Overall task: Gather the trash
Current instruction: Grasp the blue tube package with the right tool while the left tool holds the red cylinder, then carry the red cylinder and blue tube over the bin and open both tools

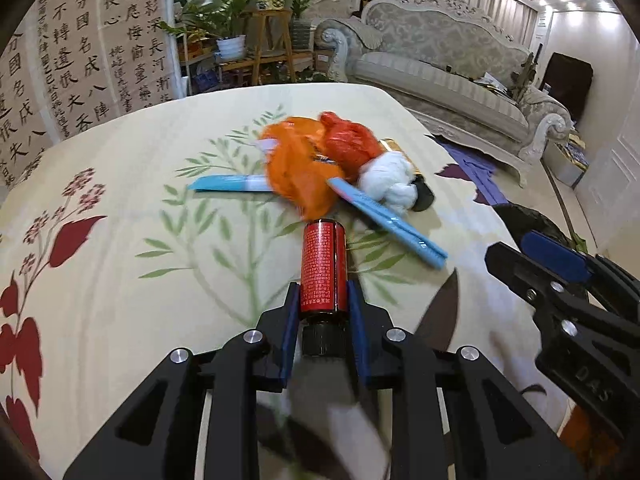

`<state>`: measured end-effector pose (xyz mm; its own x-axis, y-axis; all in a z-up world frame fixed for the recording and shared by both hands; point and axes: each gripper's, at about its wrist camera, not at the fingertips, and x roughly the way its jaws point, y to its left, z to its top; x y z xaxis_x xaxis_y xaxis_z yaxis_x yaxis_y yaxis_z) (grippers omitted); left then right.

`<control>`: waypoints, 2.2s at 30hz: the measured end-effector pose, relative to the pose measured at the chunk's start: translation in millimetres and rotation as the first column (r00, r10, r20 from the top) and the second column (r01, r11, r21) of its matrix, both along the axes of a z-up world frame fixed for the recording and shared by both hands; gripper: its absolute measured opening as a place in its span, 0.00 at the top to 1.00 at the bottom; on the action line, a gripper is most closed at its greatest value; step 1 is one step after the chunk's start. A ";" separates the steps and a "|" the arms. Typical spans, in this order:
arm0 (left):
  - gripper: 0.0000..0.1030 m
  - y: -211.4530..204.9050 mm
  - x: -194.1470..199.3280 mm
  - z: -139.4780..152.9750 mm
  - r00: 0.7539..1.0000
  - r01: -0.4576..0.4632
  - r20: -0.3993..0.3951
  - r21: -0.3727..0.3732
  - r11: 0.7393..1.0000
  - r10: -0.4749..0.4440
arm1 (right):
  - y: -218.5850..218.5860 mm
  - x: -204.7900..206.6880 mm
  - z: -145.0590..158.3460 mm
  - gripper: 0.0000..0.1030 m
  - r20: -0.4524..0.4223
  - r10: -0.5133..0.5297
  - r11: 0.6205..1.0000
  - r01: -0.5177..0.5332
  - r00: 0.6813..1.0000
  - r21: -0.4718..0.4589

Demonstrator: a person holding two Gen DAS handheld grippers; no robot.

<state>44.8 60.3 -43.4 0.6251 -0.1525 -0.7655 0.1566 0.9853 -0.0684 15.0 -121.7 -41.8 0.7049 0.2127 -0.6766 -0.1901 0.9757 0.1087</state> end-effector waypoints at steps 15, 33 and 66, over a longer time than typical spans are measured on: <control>0.76 65.9 6.4 -2.0 0.990 -0.138 0.017 0.033 0.990 0.137 | 50.4 34.8 -11.4 0.54 -0.067 0.106 0.994 -0.107 0.992 -0.006; 0.76 94.8 6.7 -2.5 0.982 -0.186 0.052 0.052 0.981 0.184 | 77.6 38.2 -20.0 0.83 -0.107 0.130 0.988 -0.138 0.986 -0.066; 0.76 -63.4 -23.4 20.7 0.983 0.137 0.129 -0.012 0.990 -0.134 | -85.0 -36.2 -5.1 0.84 -0.037 -0.218 0.975 0.217 0.975 -0.038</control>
